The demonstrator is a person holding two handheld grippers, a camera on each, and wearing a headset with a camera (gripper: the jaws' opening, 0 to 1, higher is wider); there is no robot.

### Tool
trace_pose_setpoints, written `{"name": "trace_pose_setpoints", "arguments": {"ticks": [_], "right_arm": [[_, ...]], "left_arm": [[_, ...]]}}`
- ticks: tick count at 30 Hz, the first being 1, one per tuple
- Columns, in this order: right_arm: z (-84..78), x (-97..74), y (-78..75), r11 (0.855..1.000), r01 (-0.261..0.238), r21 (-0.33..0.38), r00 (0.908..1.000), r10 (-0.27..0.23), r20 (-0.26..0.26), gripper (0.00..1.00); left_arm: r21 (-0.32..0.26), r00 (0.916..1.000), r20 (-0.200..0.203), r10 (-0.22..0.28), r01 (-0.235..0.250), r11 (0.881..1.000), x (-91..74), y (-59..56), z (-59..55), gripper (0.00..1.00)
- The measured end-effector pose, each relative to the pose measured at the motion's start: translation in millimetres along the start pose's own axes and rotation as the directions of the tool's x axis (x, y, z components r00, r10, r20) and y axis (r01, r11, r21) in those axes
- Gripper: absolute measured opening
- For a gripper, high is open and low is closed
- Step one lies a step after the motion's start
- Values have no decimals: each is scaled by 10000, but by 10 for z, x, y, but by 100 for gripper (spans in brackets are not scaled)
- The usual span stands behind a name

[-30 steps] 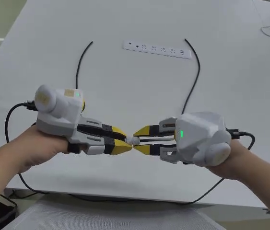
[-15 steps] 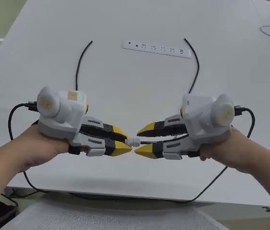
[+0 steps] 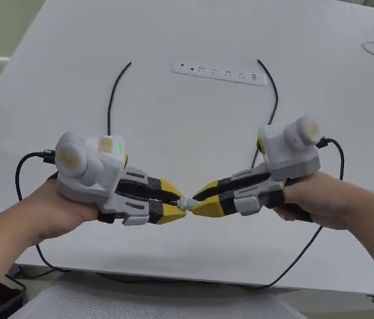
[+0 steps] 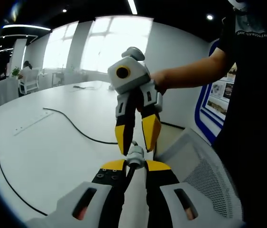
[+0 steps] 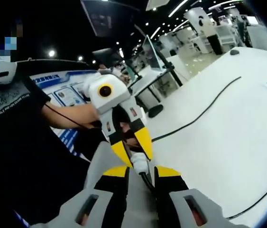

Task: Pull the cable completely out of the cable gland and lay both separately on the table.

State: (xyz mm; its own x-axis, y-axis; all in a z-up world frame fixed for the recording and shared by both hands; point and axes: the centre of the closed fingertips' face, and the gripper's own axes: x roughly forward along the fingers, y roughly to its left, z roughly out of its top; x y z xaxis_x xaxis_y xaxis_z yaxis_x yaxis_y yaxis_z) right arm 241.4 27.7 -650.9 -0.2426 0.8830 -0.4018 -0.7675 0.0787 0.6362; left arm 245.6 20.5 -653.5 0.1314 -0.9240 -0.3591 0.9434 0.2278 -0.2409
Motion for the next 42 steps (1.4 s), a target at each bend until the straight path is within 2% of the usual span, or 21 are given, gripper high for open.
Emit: {"name": "trace_pose_setpoints", "arguments": {"ticks": [5,9,13,14,18,20,22,24,26,27,29,30,31,32,34,36,38,39,42], "right_arm": [[14,14,36,9997,-212,93,9997,210,144,9],[-1,13,39,9999,-146,-81,9999,146,75,9],[-19,13,46,9974,-5,-714,10000,0,-69,8],[-19,14,32,9946,176,-1025,9997,-193,-163,8],[-28,33,36,9668,563,-2491,9971,-672,-353,7],[-21,42,56,9402,781,-3314,9947,-958,-375,7],[-18,31,19,8886,1015,-4474,9906,-1317,-368,7],[-24,28,17,8496,1202,-5135,9854,-1651,-425,7],[-17,35,24,7942,1452,-5901,9771,-2088,-407,7],[-19,39,30,7571,1536,-6350,9724,-2300,-390,7],[-23,40,27,7183,1711,-6744,9640,-2634,-360,7],[-19,43,24,6821,1840,-7078,9572,-2881,-287,7],[-18,47,28,6598,1902,-7270,9537,-2998,-226,7],[-12,49,31,6221,2000,-7570,9478,-3186,-114,7],[-8,54,28,5744,2216,-7880,9380,-3466,111,7],[-14,66,21,5463,2390,-8028,9273,-3737,217,7],[-27,78,16,5308,2422,-8121,9228,-3845,239,7],[-23,82,19,5267,2455,-8138,9214,-3877,270,7],[-19,67,3,5343,2542,-8062,9220,-3857,350,8]], "left_arm": [[-34,10000,7,-17,18,10000,7,11,7,15],[-97,10000,-34,-44,44,9999,21,20,4,15],[-270,9999,-65,-108,107,9996,33,16,-7,15],[-289,9999,-71,-105,103,9995,33,16,-13,15],[-389,9997,-182,-173,166,9991,26,2,-31,15],[-663,9997,-145,-193,183,9976,16,4,-33,15],[-946,9998,-46,-179,174,9954,2,7,-29,15],[-1161,9999,19,-156,157,9931,-3,3,-21,15],[-1393,9998,120,-129,144,9901,-7,0,-11,15],[-1430,9998,149,-142,161,9896,-10,-3,-10,15],[-1702,9997,197,-137,169,9853,-12,-8,-8,15],[-1756,9997,216,-116,152,9843,-17,-6,-5,15],[-1884,9996,253,-118,164,9820,-23,-5,-3,15],[-1992,9995,283,-114,168,9798,-27,-3,-2,15],[-2125,9994,339,-85,156,9770,-34,-1,2,15],[-2197,9993,369,-66,146,9754,-37,1,2,15],[-2207,9994,333,-66,137,9752,-37,1,-6,15],[-2184,9995,316,-56,124,9758,-36,1,-8,15],[-2161,9996,271,-60,117,9763,-31,-3,-13,15]]}}
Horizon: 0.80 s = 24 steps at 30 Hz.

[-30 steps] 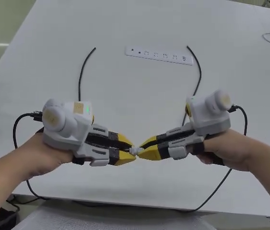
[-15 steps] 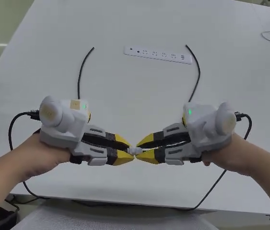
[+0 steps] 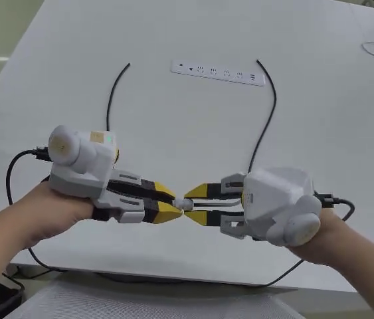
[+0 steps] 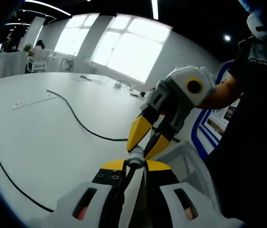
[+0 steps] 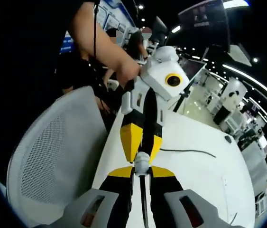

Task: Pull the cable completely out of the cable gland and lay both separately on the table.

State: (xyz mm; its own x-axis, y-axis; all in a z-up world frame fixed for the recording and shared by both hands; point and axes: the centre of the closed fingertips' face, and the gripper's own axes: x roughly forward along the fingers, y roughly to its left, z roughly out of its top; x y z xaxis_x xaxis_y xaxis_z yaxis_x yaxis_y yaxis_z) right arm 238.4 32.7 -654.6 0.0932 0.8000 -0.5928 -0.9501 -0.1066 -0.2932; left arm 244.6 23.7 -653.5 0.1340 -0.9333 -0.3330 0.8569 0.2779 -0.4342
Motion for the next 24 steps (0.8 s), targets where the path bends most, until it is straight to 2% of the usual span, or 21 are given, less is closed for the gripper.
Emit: {"name": "trace_pose_setpoints", "arguments": {"ticks": [6,10,11,13,15,17,18,19,22,23,24], "right_arm": [[-10,-23,-21,9995,50,300,10000,-52,73,8],[-7,-38,-46,9958,119,908,9999,-129,110,8],[-5,-40,-32,9902,58,1396,9999,-74,108,9],[1,-40,-55,9896,100,1433,9999,-115,97,9],[-22,-44,-31,9583,-5,2858,10000,-3,29,13],[-15,-62,-56,9630,78,2694,9999,-108,95,15],[-10,-84,-72,9574,172,2883,9996,-228,159,15],[-5,-114,-76,9424,302,3331,9991,-388,192,16],[-12,-180,-128,9299,680,3615,9969,-781,132,17],[-30,-200,-150,9202,906,3808,9952,-982,5,17],[-90,-231,-173,8995,1260,4183,9919,-1217,-370,17]], "left_arm": [[175,10000,25,34,-35,9998,17,0,14,15],[312,10000,59,14,-16,9995,25,-3,33,15],[446,10000,11,1,-2,9990,28,-6,31,15],[537,10000,-2,40,-40,9985,30,3,33,15],[651,9999,39,112,-114,9978,26,18,45,15],[698,9999,83,134,-140,9975,21,20,60,15],[760,9998,111,154,-162,9970,19,21,68,15],[862,9997,112,213,-222,9960,16,27,75,15],[1283,9995,14,330,-329,9912,7,34,73,15],[1526,9994,-19,352,-345,9877,8,36,70,15],[1572,9993,-52,366,-353,9869,11,30,64,15]]}}
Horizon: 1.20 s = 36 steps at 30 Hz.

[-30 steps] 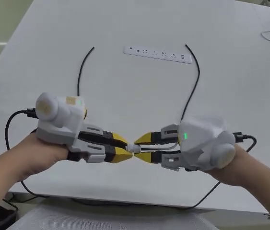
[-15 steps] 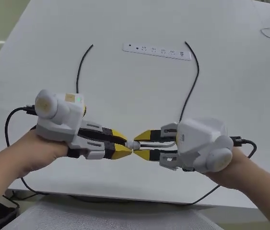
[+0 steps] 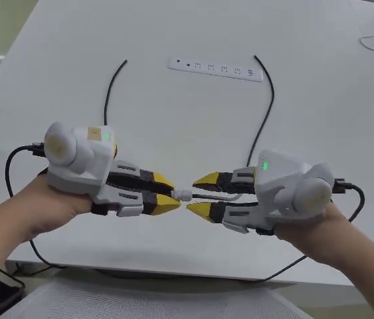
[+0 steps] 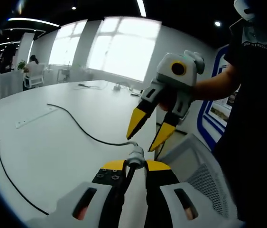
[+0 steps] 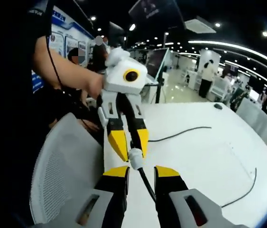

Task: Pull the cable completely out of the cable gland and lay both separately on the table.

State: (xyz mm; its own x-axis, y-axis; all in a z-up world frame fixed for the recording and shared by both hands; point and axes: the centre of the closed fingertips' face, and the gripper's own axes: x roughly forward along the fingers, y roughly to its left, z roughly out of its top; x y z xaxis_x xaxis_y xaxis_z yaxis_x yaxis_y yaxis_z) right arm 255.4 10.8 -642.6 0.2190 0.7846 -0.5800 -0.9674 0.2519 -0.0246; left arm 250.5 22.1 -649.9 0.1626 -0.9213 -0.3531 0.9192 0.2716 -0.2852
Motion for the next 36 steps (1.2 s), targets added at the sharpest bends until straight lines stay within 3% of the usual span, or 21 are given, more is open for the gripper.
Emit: {"name": "trace_pose_setpoints", "arguments": {"ticks": [1,5,9,16,28,36], "right_arm": [[-20,-16,-2,9995,95,304,10000,-94,-12,17],[-77,-23,11,9981,467,397,9989,-464,-87,16],[-201,26,37,9958,882,-237,9930,-898,-771,13],[-120,77,-25,9763,1856,-1110,9788,-1937,-664,7],[-79,60,-121,9666,2311,-1109,9697,-2381,-547,1],[-85,34,-149,9691,2327,-817,9703,-2370,-477,0]], "left_arm": [[44,10000,-22,-8,8,10000,2,-1,-2,15],[291,10000,-53,47,-46,9996,7,5,-7,15],[446,10000,-64,58,-55,9990,11,2,6,15],[573,9999,-65,152,-148,9982,16,21,58,15],[830,9995,-54,318,-313,9961,51,68,136,15],[901,9994,54,347,-351,9953,65,76,164,15]]}}
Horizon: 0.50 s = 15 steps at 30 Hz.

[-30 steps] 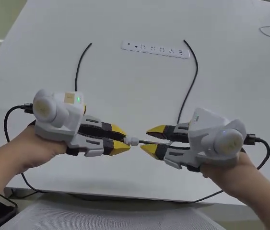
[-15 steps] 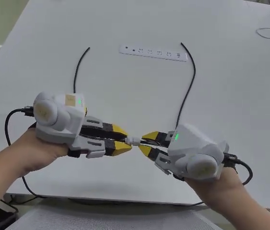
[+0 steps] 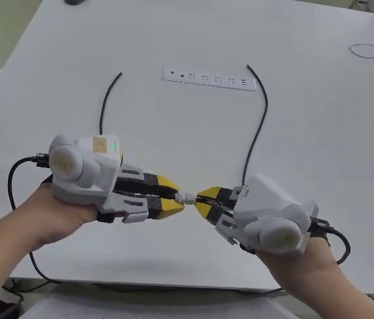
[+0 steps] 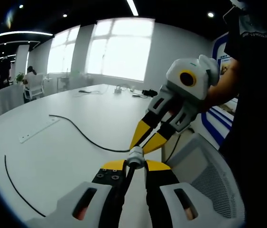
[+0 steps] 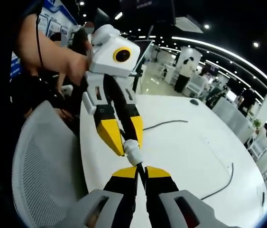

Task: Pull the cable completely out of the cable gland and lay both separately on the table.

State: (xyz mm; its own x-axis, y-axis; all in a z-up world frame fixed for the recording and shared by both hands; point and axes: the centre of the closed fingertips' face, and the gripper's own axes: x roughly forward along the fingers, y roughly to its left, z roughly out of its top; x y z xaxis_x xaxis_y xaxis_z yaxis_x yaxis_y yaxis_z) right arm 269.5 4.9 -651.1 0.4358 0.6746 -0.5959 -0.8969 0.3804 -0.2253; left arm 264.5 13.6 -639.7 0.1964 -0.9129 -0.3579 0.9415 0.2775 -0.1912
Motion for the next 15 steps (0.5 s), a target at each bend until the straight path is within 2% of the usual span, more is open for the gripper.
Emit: {"name": "trace_pose_setpoints", "arguments": {"ticks": [8,10,15], "right_arm": [[-46,-8,-20,9986,-47,522,10000,46,32,0],[-60,-23,-65,9954,38,955,9999,-48,103,0],[-86,-32,-88,9937,63,1118,9999,-73,87,0]], "left_arm": [[-15,10000,-6,50,-50,10000,5,12,-8,15],[-70,9999,87,115,-115,9999,-3,26,8,15],[-107,9998,140,148,-147,9998,-6,36,29,15]]}}
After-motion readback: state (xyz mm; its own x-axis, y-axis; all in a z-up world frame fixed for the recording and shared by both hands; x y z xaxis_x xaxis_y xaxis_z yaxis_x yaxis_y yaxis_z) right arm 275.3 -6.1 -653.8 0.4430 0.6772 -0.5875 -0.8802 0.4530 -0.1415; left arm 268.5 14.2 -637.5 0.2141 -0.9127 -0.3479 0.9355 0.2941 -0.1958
